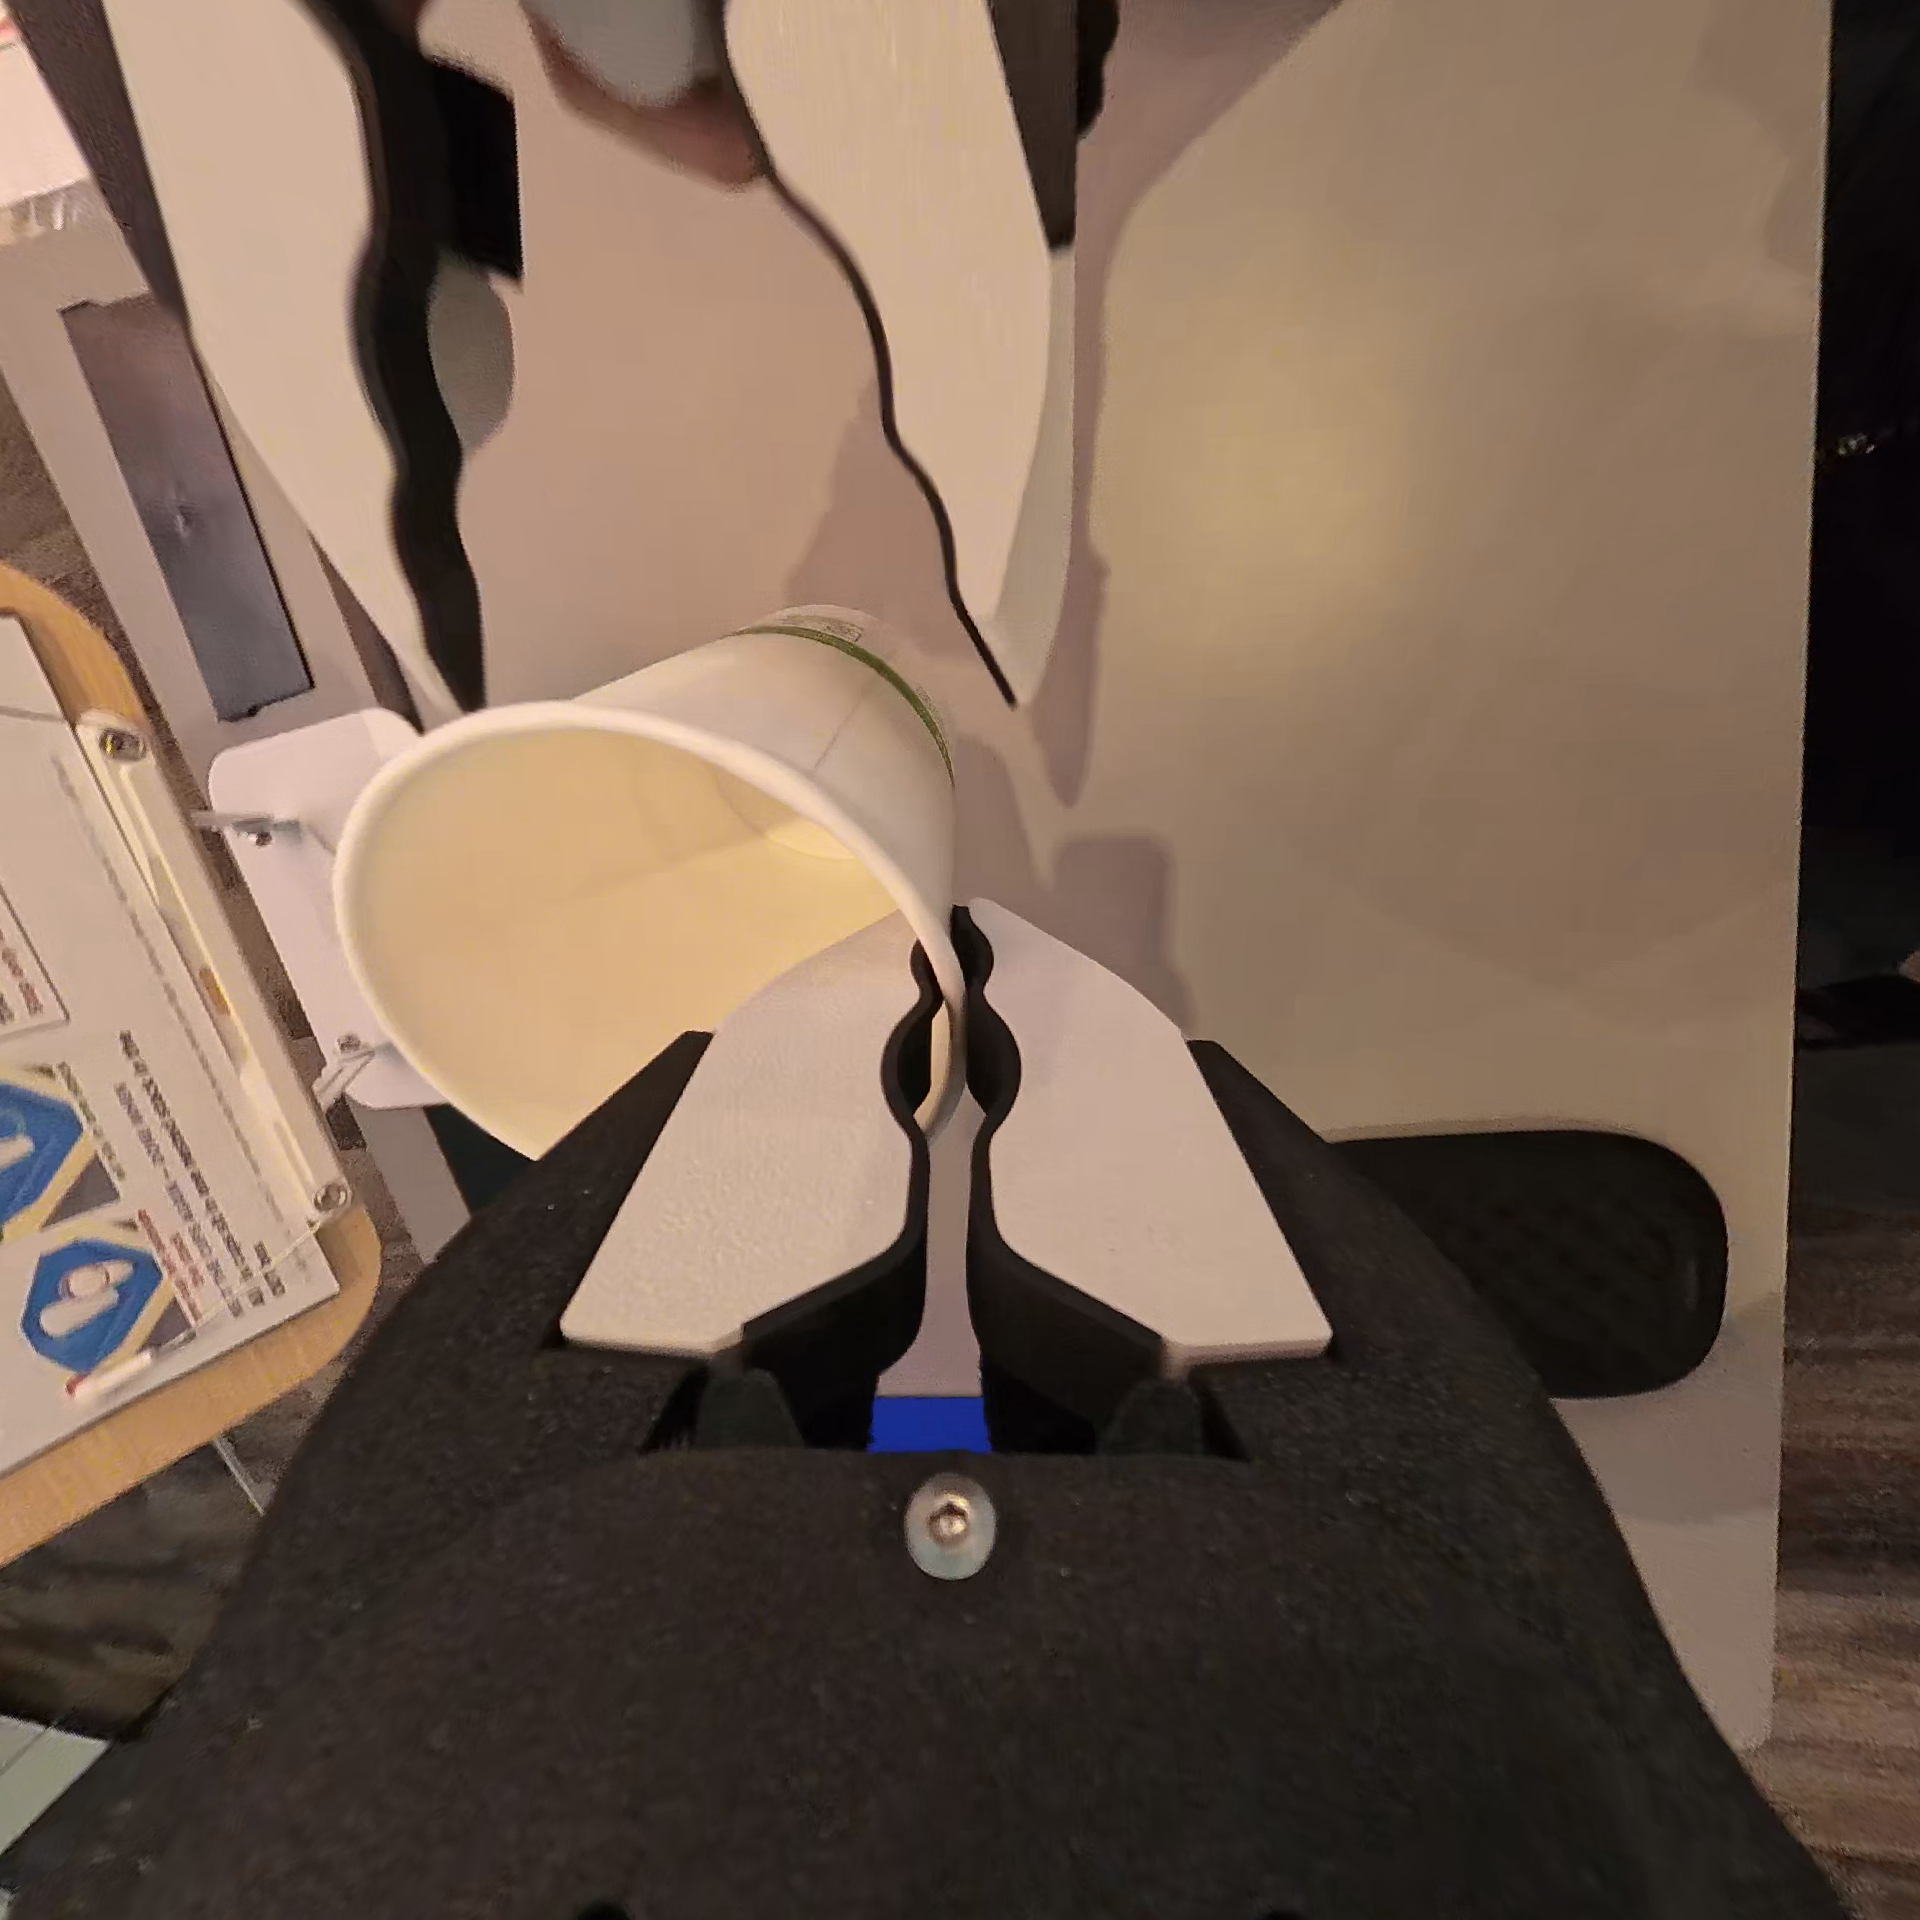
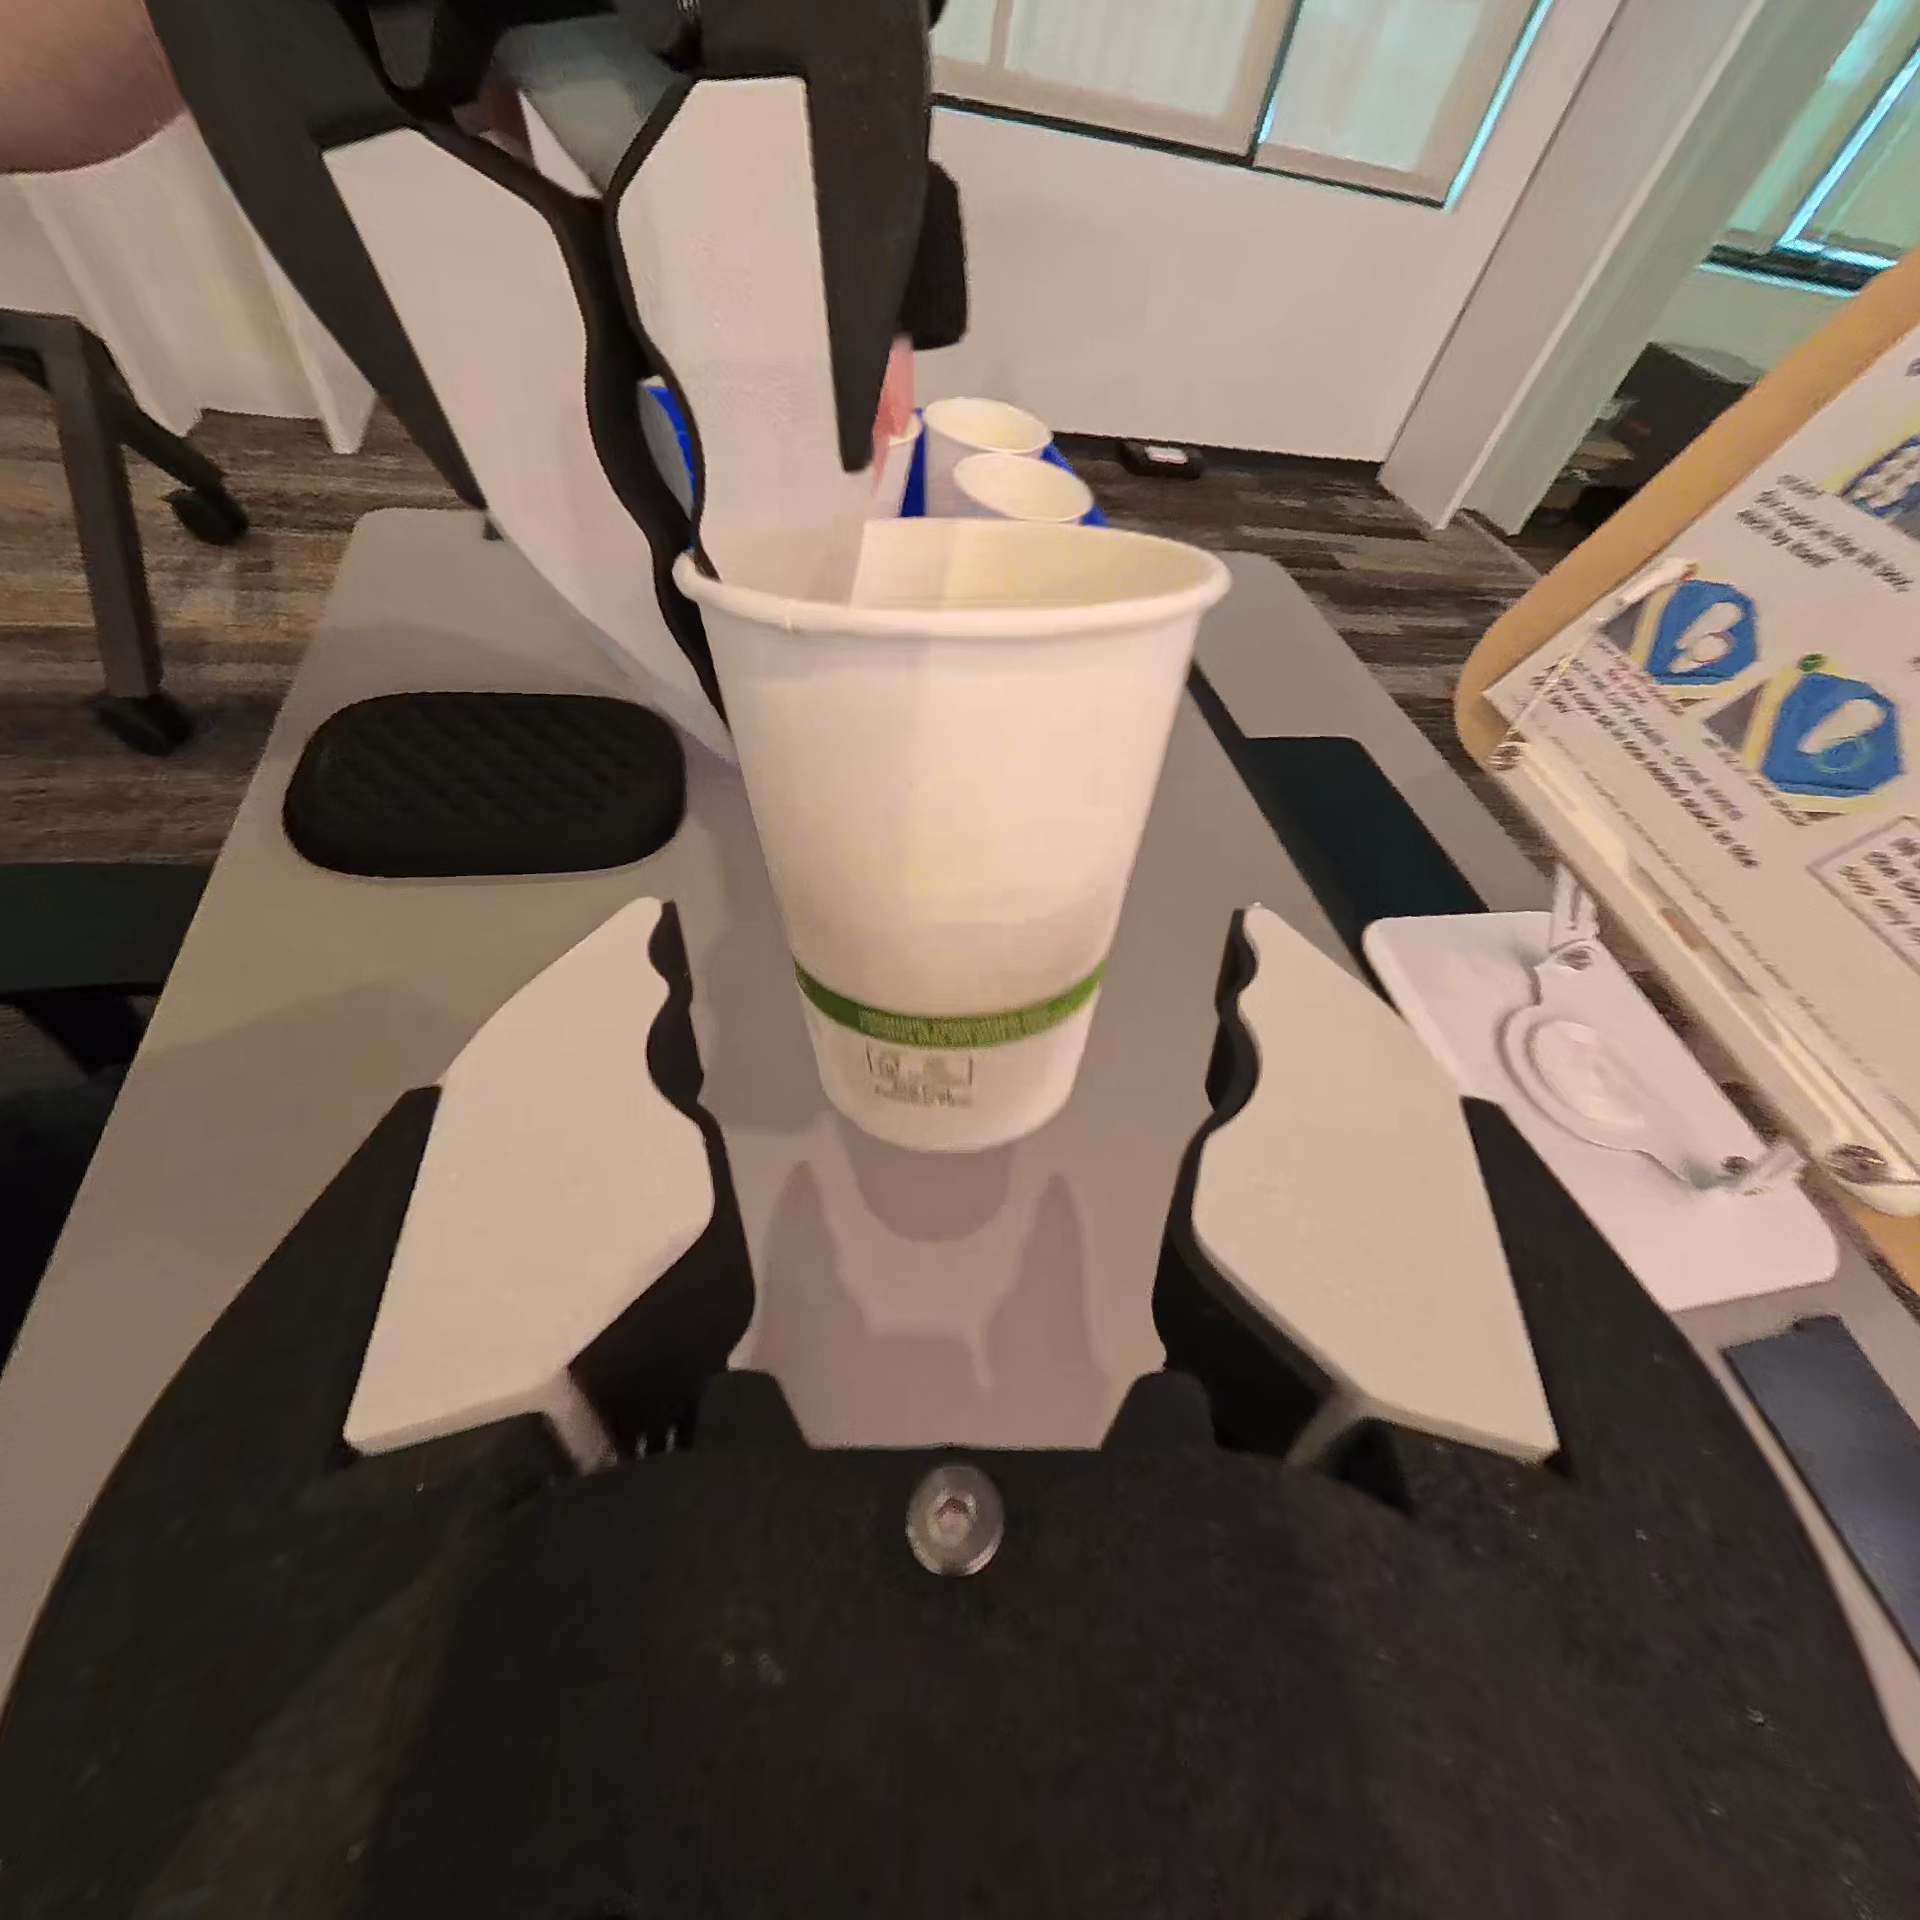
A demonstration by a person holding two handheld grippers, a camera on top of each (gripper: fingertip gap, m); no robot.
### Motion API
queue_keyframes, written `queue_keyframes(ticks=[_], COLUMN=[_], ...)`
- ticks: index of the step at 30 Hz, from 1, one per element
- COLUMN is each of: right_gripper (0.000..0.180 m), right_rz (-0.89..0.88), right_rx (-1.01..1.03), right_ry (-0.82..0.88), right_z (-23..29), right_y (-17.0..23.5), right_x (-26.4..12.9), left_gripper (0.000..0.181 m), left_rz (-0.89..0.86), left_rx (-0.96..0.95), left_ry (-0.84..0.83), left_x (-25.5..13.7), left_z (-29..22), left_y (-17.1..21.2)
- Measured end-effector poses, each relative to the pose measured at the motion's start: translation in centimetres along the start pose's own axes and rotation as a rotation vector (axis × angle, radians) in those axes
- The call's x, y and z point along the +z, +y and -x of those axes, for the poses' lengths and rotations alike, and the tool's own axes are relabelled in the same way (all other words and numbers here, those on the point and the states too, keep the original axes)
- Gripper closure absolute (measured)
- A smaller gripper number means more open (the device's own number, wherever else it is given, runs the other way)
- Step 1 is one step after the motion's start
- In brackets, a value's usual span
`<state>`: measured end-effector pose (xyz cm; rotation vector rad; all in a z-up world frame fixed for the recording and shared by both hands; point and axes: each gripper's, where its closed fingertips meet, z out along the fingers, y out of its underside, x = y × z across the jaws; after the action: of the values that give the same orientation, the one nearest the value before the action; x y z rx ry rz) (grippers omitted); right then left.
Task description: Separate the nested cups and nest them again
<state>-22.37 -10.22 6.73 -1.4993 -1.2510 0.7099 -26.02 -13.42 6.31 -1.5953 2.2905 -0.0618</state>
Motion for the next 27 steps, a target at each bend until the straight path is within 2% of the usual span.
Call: queue_keyframes(ticks=[8, 13, 27], right_gripper=[0.080, 0.092, 0.091], right_rz=[-0.024, -0.039, -0.028], right_rx=[-0.025, 0.037, 0.068], right_ry=[-0.096, -0.155, -0.272], right_z=[1.6, 1.8, 3.0], right_y=[0.1, 0.0, 0.7], right_x=[0.8, 0.5, 0.6], left_gripper=[0.181, 0.181, 0.179], left_rz=[0.034, 0.051, 0.065], left_rx=[0.082, 0.121, 0.150], left_ry=[0.037, 0.037, 0.059], left_x=[1.2, 1.5, 2.0], left_z=[-1.0, -1.5, -2.5], left_y=[-1.9, -2.5, -2.7])
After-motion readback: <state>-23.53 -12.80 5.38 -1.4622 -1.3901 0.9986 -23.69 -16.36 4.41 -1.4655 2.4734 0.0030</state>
